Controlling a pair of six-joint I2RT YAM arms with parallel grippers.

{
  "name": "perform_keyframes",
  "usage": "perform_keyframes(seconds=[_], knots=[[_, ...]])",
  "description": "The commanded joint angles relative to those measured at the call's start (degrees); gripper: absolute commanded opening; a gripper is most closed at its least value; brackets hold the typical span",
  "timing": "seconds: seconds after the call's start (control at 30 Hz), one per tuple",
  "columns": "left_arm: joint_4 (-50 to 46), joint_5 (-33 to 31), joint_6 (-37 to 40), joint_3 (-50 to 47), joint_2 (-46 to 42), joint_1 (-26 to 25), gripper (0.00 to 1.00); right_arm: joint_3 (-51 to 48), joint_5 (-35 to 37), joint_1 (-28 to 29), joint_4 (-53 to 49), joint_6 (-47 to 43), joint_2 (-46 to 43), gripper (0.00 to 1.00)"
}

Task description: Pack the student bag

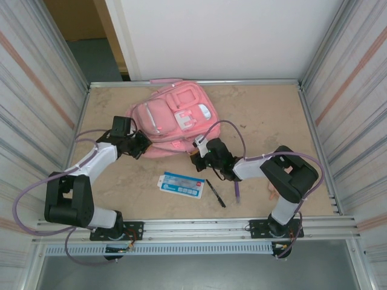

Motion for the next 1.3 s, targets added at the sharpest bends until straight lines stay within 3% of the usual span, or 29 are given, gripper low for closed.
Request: perform_keyframes(seconds=[0.0, 0.2, 0.23, 0.3, 0.33, 0.4, 0.53, 0.67, 0.87, 0.97, 1.07, 1.1, 1.27], knots=[[-1.5, -2.7, 3.5, 0.9, -2.3, 2.7, 0.0, -1.9, 5.1, -3.2, -4.5, -1.3, -0.5, 0.0], [5.3, 6.7, 2.6, -1.1, -0.1, 0.8, 0.01, -3.8, 2.1, -3.0, -1.8, -3.1, -3.3, 0.06], [5.4, 7.5, 2.8, -1.3, -0.2, -0.1, 0.07, -3.6, 2.1, -3.1, -3.4, -3.5, -4.2, 0.06], [5.9, 9.4, 2.4, -2.8, -1.7, -0.6, 0.28, -3.7, 2.9, -3.3, -7.0, -5.6, -7.1, 0.08], [7.2, 10.0, 1.6, -4.4, -3.3, -0.4, 0.32, -4.1, 3.3, -3.3, -8.4, -6.8, -9.0, 0.1], [7.8, 8.9, 1.1, -6.4, -7.4, 0.9, 0.35, -4.8, 3.1, -3.4, -10.6, -9.2, -12.3, 0.17], [0.9, -0.9, 4.4, -4.0, -14.1, 2.3, 0.45, -4.0, 1.8, -3.5, -17.1, -15.7, -19.8, 0.31], [-1.5, -2.1, 8.4, 1.4, -10.9, 3.2, 0.47, -5.5, -5.3, -4.7, -15.0, -20.4, -24.9, 0.37], [2.4, 1.1, 8.1, 5.9, 1.7, 4.9, 0.47, -1.9, 0.8, -5.6, -17.7, -15.3, -25.6, 0.41], [4.7, 4.0, 6.6, 8.1, 8.1, 5.3, 0.46, -2.1, 3.2, -5.5, -18.6, -13.9, -27.4, 0.61], [8.4, 6.4, 7.3, 10.7, 13.4, 4.9, 0.46, -3.7, 5.4, -5.6, -17.9, -13.0, -29.2, 0.64], [9.4, 6.6, 7.6, 11.4, 15.1, 4.7, 0.46, -3.8, 6.9, -5.7, -18.4, -12.4, -29.4, 0.99], [16.2, 7.6, 6.0, 10.9, 17.5, 3.8, 0.43, -1.4, 12.2, -9.3, -21.2, 0.9, -28.7, 0.99]])
